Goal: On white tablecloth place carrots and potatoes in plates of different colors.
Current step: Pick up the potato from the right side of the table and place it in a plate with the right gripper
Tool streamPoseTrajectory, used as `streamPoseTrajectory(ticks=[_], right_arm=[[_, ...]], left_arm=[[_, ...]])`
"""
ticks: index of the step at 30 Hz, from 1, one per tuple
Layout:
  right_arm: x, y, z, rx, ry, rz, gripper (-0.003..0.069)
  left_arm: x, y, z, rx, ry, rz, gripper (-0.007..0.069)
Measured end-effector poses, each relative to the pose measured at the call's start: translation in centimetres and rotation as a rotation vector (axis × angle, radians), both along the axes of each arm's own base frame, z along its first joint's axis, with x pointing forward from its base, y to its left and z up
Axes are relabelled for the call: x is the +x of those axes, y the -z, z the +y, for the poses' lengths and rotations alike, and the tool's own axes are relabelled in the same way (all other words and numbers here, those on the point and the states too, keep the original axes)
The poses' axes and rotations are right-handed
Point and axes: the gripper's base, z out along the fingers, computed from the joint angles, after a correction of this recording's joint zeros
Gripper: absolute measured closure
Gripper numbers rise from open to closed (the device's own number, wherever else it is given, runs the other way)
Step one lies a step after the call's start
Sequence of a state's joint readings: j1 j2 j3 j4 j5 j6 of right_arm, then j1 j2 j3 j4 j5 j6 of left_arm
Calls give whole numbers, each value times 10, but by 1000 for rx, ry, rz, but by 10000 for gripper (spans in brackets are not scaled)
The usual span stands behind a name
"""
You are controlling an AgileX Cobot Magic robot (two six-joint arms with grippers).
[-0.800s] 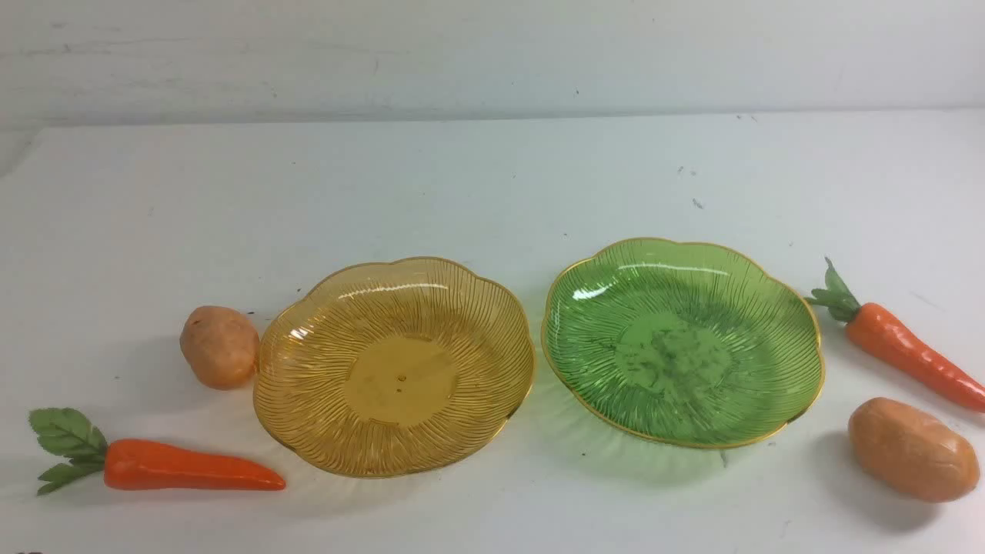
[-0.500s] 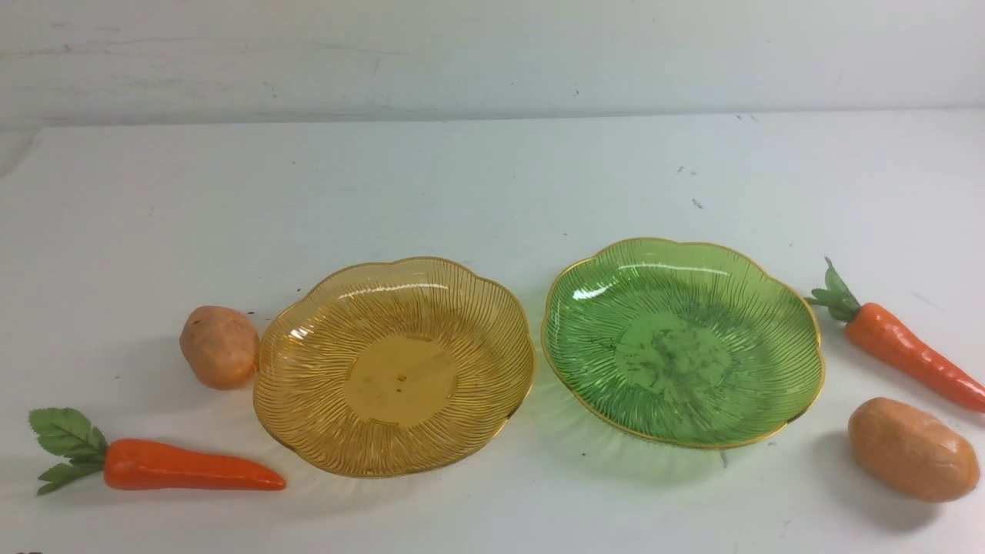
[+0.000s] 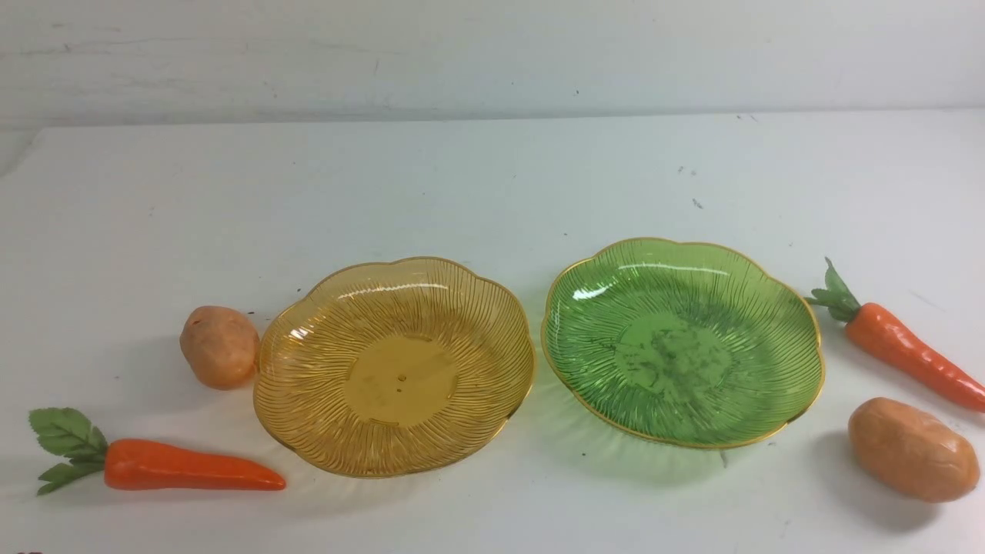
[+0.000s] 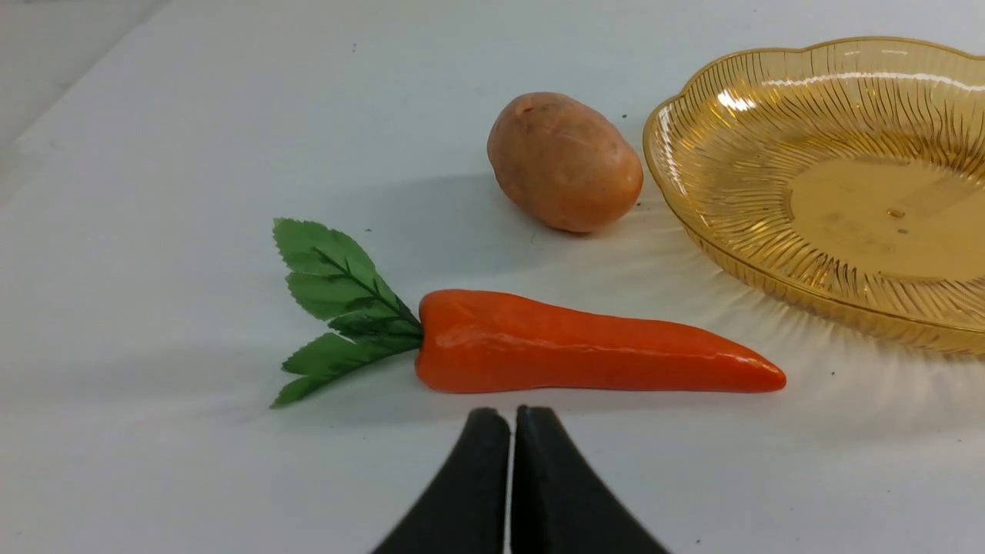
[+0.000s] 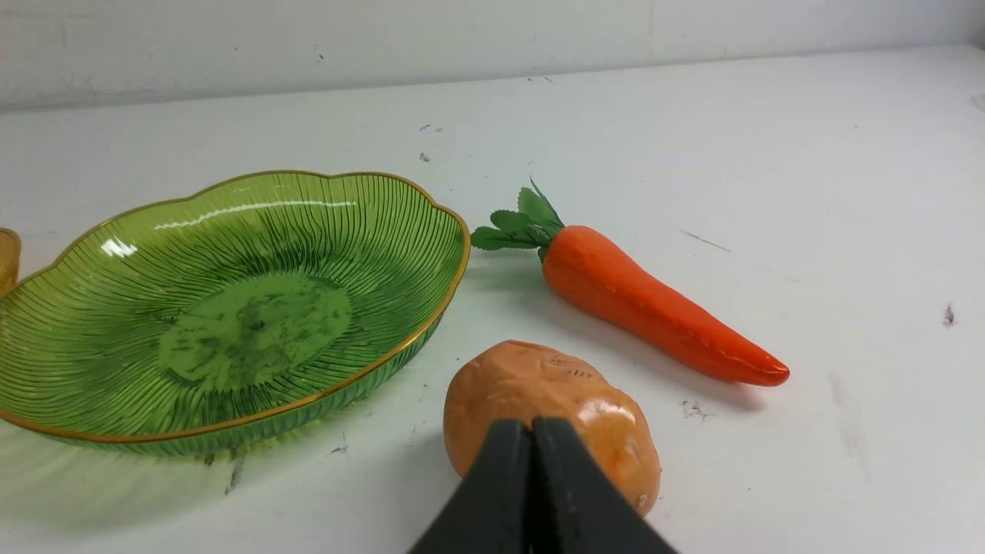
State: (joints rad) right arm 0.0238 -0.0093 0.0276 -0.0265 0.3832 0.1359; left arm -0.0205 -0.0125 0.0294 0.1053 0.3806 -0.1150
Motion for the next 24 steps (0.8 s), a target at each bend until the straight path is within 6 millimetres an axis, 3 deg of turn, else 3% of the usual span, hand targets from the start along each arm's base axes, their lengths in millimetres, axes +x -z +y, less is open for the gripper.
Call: streamPoseTrajectory(ticks=[13, 15, 19, 21, 24], right_arm=[[0, -1, 1, 44, 2, -8, 674], [1, -3, 3, 231, 11, -27, 674], [1, -8, 9, 766, 33, -41, 674], [1, -10, 10, 899, 37, -48, 674], [1, -14, 10, 958, 41, -80, 674]], left_arm=[[0, 0, 0, 0, 0, 0, 628], [0, 0, 0, 0, 0, 0, 628], [0, 0, 0, 0, 0, 0, 628], [0, 0, 0, 0, 0, 0, 628], [0, 0, 0, 0, 0, 0, 628]])
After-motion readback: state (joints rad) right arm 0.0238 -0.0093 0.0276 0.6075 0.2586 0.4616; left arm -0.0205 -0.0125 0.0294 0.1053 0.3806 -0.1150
